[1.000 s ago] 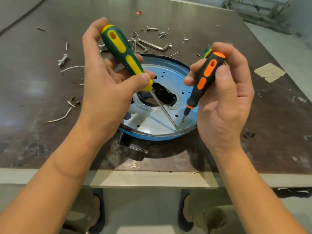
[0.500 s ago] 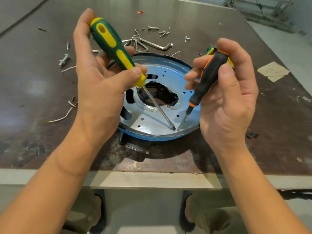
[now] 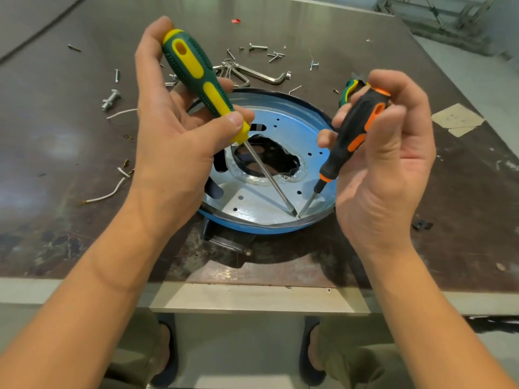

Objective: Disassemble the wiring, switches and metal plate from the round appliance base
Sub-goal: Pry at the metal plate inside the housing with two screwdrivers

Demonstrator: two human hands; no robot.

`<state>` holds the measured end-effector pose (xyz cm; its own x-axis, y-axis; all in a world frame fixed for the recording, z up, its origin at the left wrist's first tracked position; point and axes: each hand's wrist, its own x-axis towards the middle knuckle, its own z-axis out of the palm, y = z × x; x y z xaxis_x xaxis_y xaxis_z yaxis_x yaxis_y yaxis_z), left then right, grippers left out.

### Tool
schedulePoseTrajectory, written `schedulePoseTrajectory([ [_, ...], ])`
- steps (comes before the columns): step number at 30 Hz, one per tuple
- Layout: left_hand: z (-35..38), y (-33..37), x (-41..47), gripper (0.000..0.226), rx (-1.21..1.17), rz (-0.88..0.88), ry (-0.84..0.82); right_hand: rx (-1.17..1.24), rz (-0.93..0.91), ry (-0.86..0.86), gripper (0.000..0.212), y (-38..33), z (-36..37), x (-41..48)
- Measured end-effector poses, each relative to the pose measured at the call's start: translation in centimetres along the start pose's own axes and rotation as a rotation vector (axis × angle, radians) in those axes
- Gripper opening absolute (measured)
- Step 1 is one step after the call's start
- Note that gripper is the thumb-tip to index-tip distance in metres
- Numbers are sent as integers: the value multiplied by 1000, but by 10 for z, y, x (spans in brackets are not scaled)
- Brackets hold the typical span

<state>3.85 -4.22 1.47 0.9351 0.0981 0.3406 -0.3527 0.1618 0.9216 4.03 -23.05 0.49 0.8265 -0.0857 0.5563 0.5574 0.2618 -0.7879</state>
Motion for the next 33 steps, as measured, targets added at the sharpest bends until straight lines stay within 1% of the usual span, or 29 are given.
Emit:
schedulePoseTrajectory([
  [1,0,0,0,93,0,-1,3,-37,-19,5,29,0,1,0],
  [2,0,0,0,93,0,0,7,-63,-31,-1,31,0,1,1],
  [4,0,0,0,93,4,1,9,-76,-27,-29,21,2,-3,1],
  [8,-1,0,-1,91,9,2,7,-8,19,-52,27,3,-8,0],
  [10,0,0,-1,91,7,7,11,15,15,-51,21,1,-4,-1],
  [11,0,0,-1,91,6,11,14,6,1,-36,20,0,-1,-1],
  [13,1,1,0,91,10,18,16,-49,-28,-16,28,0,1,1],
  [16,1,1,-1,90,14,19,16,-100,-45,-30,19,4,-4,2],
  [19,1,1,-1,90,10,10,8,-88,-57,-34,28,7,-9,-1],
  [22,2,0,-2,90,14,1,-2,-26,-45,-20,21,5,-3,-2],
  [23,2,0,-2,90,13,-3,1,-35,-52,-3,22,4,-1,-1],
  [25,3,1,-1,91,-3,-11,11,-90,-70,-6,31,3,0,0],
  [28,4,2,-1,93,-14,-20,15,-117,-57,-46,24,5,-5,0],
  [31,4,1,-1,93,0,-28,16,-106,-53,-69,30,7,-9,-1],
  [33,4,1,-1,93,10,-35,23,-73,-41,-49,27,6,-7,-2],
])
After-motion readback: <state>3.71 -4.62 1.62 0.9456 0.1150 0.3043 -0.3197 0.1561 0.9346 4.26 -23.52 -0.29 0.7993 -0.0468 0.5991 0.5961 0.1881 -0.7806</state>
